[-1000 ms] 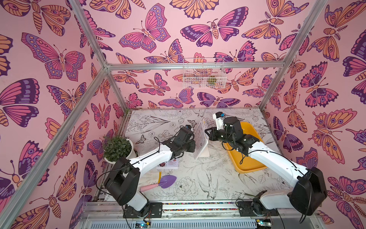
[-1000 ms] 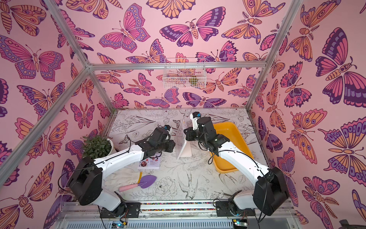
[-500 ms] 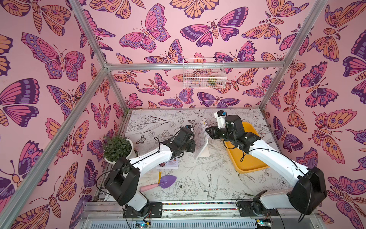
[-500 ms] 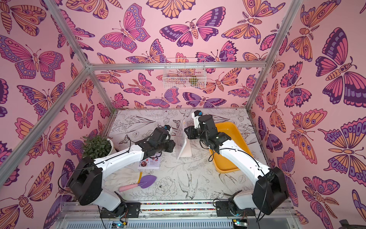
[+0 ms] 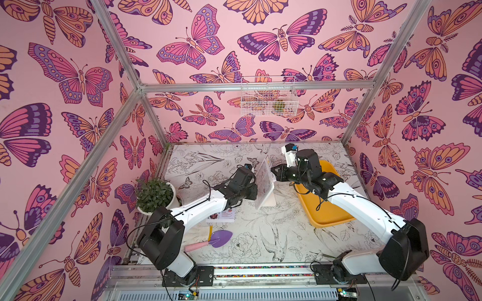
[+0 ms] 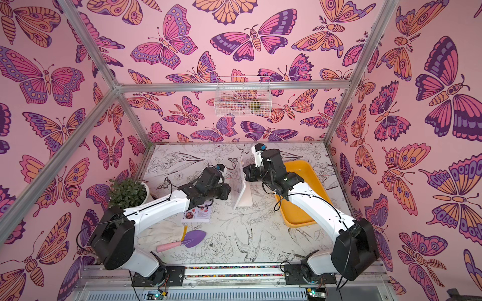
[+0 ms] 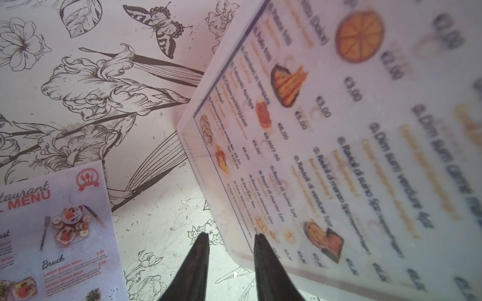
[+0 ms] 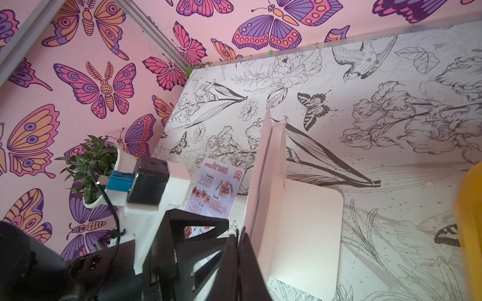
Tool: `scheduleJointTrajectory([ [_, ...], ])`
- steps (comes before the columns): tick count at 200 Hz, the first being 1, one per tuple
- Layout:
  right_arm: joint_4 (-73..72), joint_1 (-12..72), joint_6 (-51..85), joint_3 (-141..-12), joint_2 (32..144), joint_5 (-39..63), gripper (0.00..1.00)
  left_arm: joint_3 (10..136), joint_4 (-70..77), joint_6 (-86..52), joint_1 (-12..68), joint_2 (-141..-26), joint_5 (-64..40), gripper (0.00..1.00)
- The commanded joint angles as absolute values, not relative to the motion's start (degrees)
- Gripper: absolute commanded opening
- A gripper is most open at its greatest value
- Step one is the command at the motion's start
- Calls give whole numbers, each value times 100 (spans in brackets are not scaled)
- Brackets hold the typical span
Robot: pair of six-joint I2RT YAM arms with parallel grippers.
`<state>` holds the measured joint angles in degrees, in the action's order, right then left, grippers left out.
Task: Replace the menus in the menu holders
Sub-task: Insert the menu into the menu holder.
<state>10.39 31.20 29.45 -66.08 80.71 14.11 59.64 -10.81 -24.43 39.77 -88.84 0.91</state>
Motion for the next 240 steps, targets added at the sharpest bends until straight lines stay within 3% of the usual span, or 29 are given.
scheduleJointTrajectory([
  [1,1040,3107,3070,-6803,8232,1626,6,5889,-1020,-2373,3972,-8816,112,33],
  [65,1488,3191,2981,-6981,8481,1688,7,5889,-993,-2382,3979,-8842,123,33],
  [113,1537,3129,2877,-7043,8236,1468,16,5871,-993,-2364,3973,-8809,171,33],
  [203,1690,3120,2887,-6798,7924,1415,17,5957,-1002,-2338,3973,-8854,132,33],
  [240,1672,3117,2937,-6724,7969,1517,12,5977,-1006,-2320,3973,-8852,141,33],
])
